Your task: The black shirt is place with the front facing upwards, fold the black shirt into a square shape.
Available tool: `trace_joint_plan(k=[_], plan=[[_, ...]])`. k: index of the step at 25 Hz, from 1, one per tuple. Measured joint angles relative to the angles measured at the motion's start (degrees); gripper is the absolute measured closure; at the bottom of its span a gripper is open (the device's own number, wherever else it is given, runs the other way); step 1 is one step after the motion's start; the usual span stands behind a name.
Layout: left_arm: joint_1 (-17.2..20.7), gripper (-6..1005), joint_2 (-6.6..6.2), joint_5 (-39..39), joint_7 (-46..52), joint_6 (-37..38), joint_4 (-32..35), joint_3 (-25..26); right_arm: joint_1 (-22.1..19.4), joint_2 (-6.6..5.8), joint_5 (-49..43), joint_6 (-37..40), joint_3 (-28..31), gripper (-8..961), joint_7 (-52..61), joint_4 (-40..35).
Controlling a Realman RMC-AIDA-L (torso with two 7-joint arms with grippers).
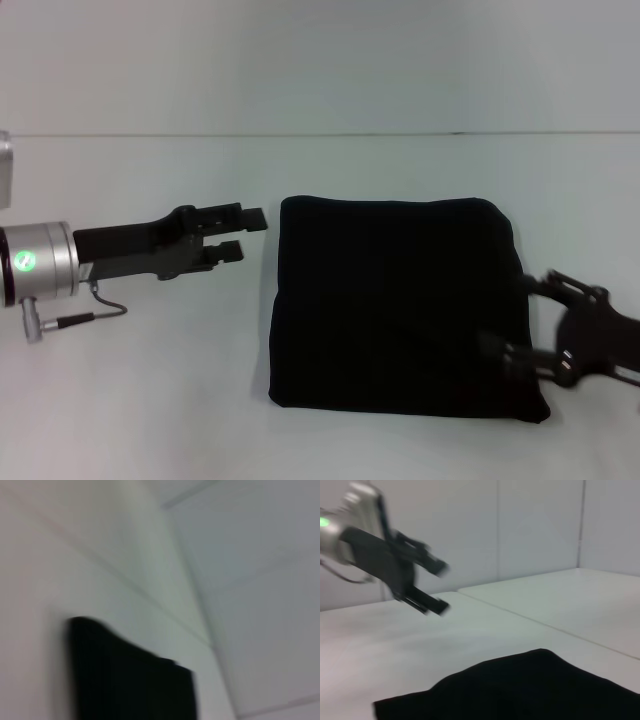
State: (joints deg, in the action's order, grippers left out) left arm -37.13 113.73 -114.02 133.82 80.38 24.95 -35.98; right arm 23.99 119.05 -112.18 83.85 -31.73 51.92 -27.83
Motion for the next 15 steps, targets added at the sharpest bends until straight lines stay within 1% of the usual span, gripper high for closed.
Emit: trace_joint_plan(k=[1,4,7,9,12,15], plan=[[-0.51,234,-0.15,-1.11,2.29,-1.24,0.0,-0.03,-0.71,-0.15,-0.88,1.22,0.03,29,0.5,-1.1],[-1.76,234,-0.12,-2.53,4.38,-3.78,0.0,-0.18,-3.22,-0.42,-2.84,4.22,0.49,29,0.71,-3.82],[-3.0,241,0.31,-3.89,5.05,-6.66,-0.71,-0.74,-5.09,-0.46,-3.02,4.93,0.53,29,0.44,-5.28],[-4.04,245,0.36,-4.5,6.64,-9.42,-2.7,-1.81,-5.76,-0.47,-3.04,4.93,0.53,29,0.39,-5.47],[-5.81,248,0.21,-4.57,9.61,-13.21,-5.63,-5.18,-6.1,-0.48,-3.08,4.58,0.53,29,0.3,-5.16],[-7.03,248,0.53,-4.61,11.1,-15.85,-6.17,-9.26,-6.14,-0.45,-3.13,4.31,0.49,29,0.21,-5.06]])
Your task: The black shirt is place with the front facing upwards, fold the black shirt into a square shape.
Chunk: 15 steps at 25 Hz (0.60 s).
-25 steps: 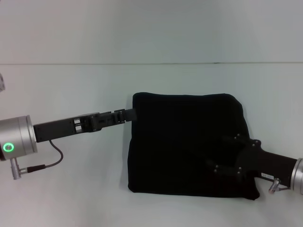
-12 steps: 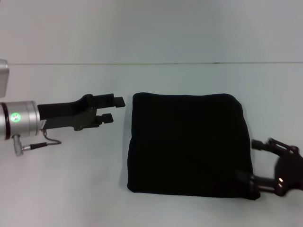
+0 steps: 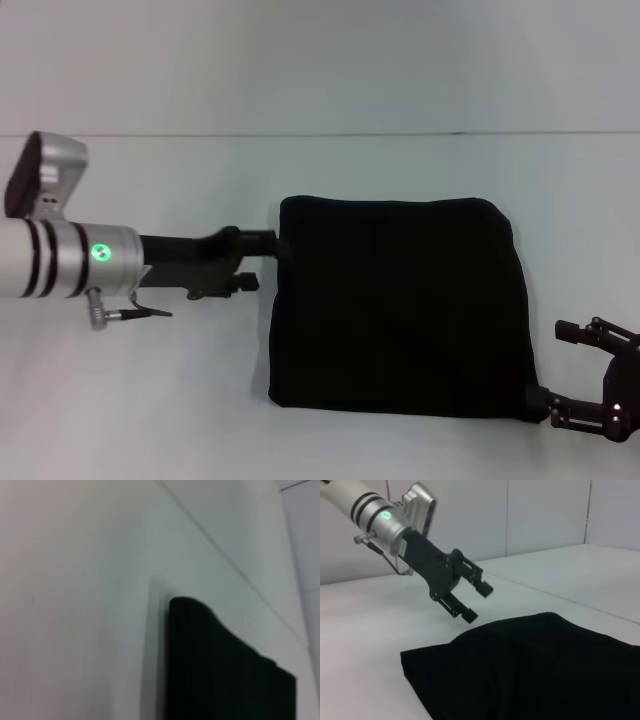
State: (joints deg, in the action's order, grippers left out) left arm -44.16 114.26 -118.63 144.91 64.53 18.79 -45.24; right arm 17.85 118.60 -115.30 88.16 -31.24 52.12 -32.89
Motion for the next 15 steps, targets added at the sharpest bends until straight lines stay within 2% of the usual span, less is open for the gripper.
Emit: trace_joint_plan(k=[2,10,15], plan=[[-0.49,248,0.22,-0.02,0.19,-0.95,-0.2,-1.57,0.04,0.02,-0.01,-0.02,0.04,29,-0.01,0.01],[-0.73,248,0.91,-0.08,0.34,-3.49,-0.27,-2.49,0.41,0.35,-0.01,0.13,0.09,29,0.04,0.07],[-1.31,247,1.92,-0.11,-0.06,-4.56,0.0,-3.13,0.44,0.4,-0.01,0.44,0.07,29,0.33,0.05]])
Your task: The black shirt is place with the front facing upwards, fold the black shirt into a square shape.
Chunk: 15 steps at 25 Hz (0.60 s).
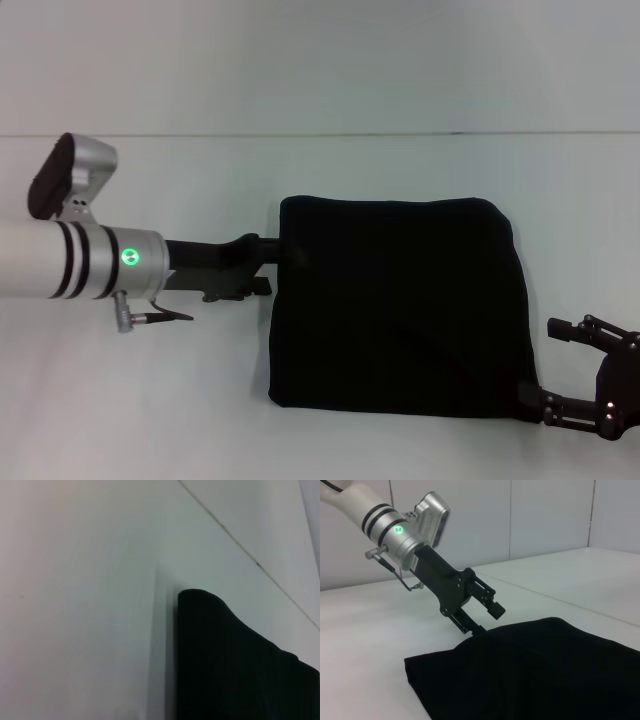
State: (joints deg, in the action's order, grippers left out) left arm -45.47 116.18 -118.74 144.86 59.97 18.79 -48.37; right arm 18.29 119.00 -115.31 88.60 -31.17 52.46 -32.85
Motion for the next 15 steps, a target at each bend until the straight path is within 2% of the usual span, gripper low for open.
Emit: trace_joint_plan(k=[10,15], plan=[[-1.5,247,0.89,0.0,-1.03,-1.25,0.25,-2.66,0.19,0.1,0.0,0.42,-0.04,29,0.1,-0.02],[-1.63,324,1.43,0.21,-3.79,-1.28,0.35,-2.76,0.14,0.09,0.02,0.73,-0.04,29,0.16,-0.02]])
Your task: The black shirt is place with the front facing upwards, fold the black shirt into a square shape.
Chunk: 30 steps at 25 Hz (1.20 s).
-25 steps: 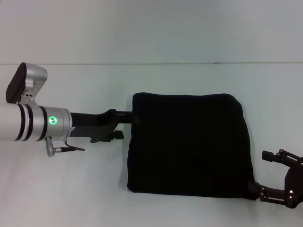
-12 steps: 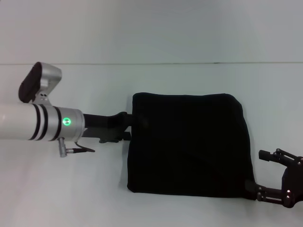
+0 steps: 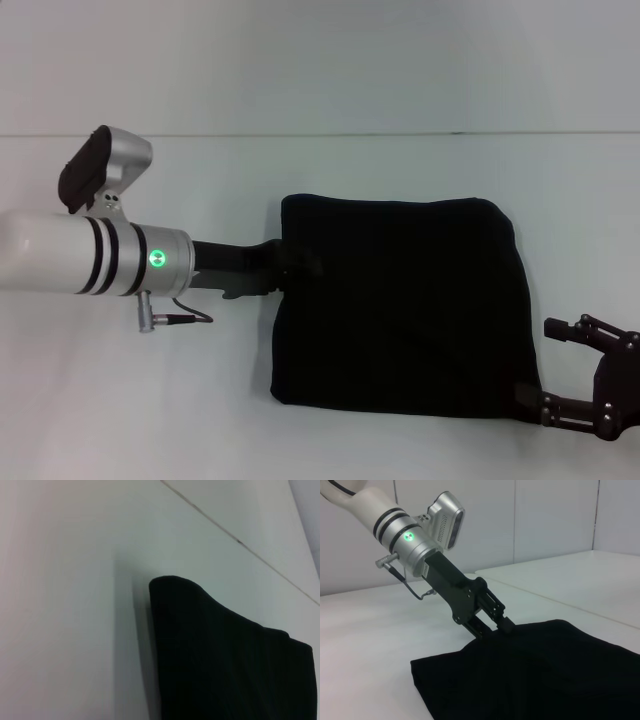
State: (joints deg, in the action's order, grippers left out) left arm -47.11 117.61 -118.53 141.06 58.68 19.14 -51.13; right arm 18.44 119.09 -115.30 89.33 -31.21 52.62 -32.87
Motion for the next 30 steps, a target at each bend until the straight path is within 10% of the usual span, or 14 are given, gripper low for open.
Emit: trace_joint_plan(k=[8,30], plan=[[0.48,750,0.88,-0.1,-0.58,-0.73,1.17,0.11,-0.07,0.07,0.25,0.2,0.0,29,0.03,0.0],[4.82,910,-1.58,0.46,-1.67,-2.54,2.02,5.91,1.03,0.17,0.53,0.3,4.73,29,0.03,-0.28]])
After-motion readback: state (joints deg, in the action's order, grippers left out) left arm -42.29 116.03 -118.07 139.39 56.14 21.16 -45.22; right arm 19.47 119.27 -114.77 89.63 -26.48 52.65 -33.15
